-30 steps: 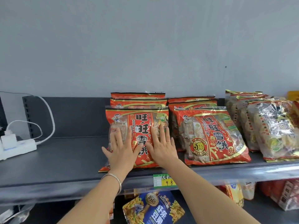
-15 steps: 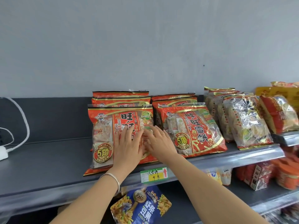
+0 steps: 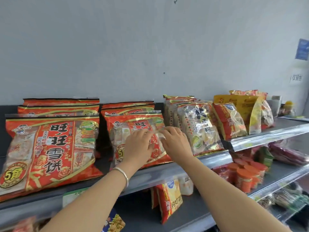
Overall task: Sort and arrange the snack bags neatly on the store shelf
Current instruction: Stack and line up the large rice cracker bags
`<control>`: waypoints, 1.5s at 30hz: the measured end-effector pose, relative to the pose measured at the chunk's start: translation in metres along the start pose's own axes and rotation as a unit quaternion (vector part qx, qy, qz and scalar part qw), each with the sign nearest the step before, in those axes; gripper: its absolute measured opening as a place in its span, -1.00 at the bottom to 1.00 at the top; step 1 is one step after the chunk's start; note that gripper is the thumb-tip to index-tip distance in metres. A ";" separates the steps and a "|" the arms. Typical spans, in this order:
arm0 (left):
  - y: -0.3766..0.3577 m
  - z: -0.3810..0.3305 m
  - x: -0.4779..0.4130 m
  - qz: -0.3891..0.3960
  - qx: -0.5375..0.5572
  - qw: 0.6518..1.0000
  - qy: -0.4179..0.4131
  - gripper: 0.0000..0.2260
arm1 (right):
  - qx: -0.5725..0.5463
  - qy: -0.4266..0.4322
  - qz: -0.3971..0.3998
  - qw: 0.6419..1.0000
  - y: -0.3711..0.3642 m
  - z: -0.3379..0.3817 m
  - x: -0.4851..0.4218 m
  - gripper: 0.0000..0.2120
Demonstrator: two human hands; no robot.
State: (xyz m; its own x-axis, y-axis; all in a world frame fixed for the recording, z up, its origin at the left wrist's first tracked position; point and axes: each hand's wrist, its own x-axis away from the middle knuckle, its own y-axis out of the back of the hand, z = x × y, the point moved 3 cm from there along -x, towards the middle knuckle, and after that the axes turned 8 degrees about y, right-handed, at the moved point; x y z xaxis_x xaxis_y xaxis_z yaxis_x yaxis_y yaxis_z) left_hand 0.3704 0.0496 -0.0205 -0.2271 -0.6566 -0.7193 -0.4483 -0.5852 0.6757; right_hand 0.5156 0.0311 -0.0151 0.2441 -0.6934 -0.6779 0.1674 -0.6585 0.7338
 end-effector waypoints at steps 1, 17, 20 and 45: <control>-0.007 -0.013 -0.005 -0.001 -0.004 1.000 0.001 -0.64 | 0.008 -0.002 0.000 1.000 0.006 -0.019 0.003 -0.66; -0.106 -0.129 -0.090 0.007 -0.029 0.999 0.015 -0.65 | -0.003 -0.036 -0.011 0.999 0.018 -0.212 0.010 -0.67; -0.124 -0.137 -0.113 -0.006 -0.014 1.000 0.018 -0.67 | 0.014 -0.048 -0.001 0.999 0.008 -0.237 0.002 -0.65; -0.212 -0.225 -0.191 -0.011 -0.149 0.988 -0.045 -0.62 | 0.103 -0.156 -0.007 0.982 -0.024 -0.377 -0.025 -0.39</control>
State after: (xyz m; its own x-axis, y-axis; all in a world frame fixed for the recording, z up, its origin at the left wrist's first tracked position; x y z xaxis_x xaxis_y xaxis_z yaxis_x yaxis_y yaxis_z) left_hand 0.7034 0.1921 0.0105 -0.3017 -0.6055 -0.7364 -0.1828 -0.7214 0.6680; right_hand 0.8660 0.1746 0.0014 -0.0676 -0.7184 -0.6924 -0.0351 -0.6918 0.7212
